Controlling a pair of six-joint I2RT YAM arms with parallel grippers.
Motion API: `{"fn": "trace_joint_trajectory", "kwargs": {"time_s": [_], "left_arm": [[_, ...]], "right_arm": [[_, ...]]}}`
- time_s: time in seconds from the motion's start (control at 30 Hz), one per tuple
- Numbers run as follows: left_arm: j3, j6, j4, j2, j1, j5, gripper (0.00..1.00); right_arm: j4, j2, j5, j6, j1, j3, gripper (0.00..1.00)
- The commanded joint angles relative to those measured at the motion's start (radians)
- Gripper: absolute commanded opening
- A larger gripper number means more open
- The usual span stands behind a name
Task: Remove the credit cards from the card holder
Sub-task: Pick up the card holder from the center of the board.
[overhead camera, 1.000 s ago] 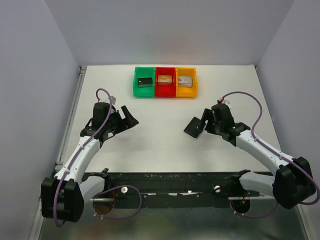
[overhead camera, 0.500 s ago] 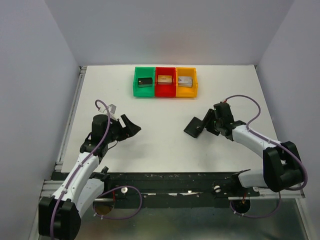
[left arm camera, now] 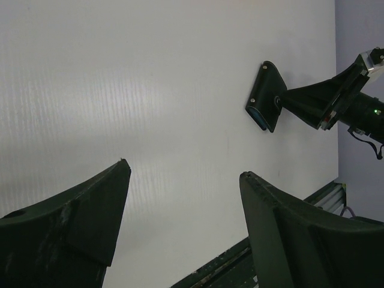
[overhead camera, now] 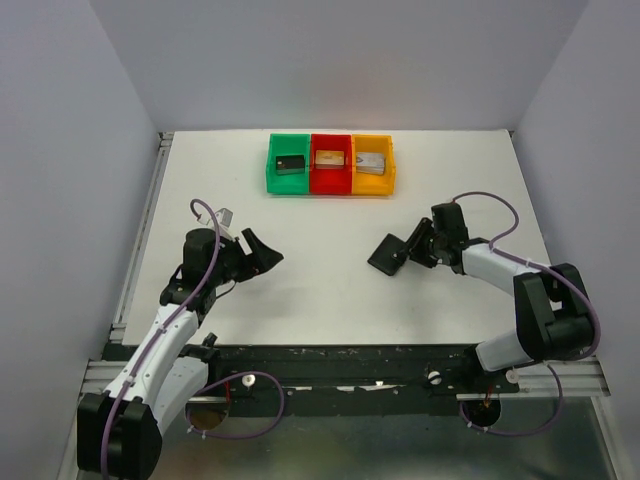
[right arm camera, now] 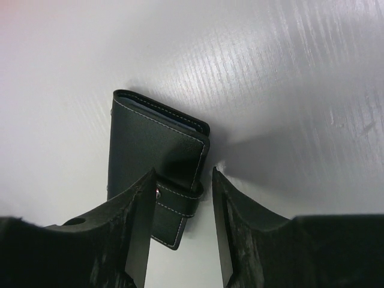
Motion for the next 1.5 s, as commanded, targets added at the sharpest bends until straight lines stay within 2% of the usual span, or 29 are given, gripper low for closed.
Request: {"fn": "trace_joint_trajectory", "kwargs": {"time_s": [0.0,0.13,0.4,0.5,0.6,0.67,1.07,1.47], "left_arm": [[-0.004,-0.013,0.037,0.017,-0.002,0.040,0.86],[-0.003,-0.015,0.037,0.026,-0.002,0.040,0.86],[-0.009,-0.013,0.043,0.023,-0.002,0.041,0.86],[-0.009,-0.016,0.047,0.021,-0.002,0.046,0.86],[-0.012,-0.018,0.049,0.023,-0.003,0.054,0.86],[-0.017,-0.024,0.057,0.020,-0.002,0.058,0.86],[-0.064,-0.073,0.130,0.037,-0.011,0.109,0.86],[-0.118,-0.128,0.207,0.054,-0.115,0.095,0.86]], "right_arm": [[0.060,0.037,-0.050,0.026,-0.021,0.001,0.50],[0.075,0.063,-0.075,0.026,-0.024,0.012,0.49],[0.121,0.086,-0.110,0.013,-0.024,0.019,0.32],[0.126,0.081,-0.124,0.005,-0.024,0.013,0.17],[0.126,0.064,-0.144,-0.009,-0.024,0.003,0.11],[0.126,0.051,-0.170,-0.026,-0.024,-0.008,0.01],[0.097,-0.089,-0.368,-0.141,-0.021,-0.077,0.00],[0.140,-0.233,-0.506,-0.104,0.039,-0.178,0.00]]}}
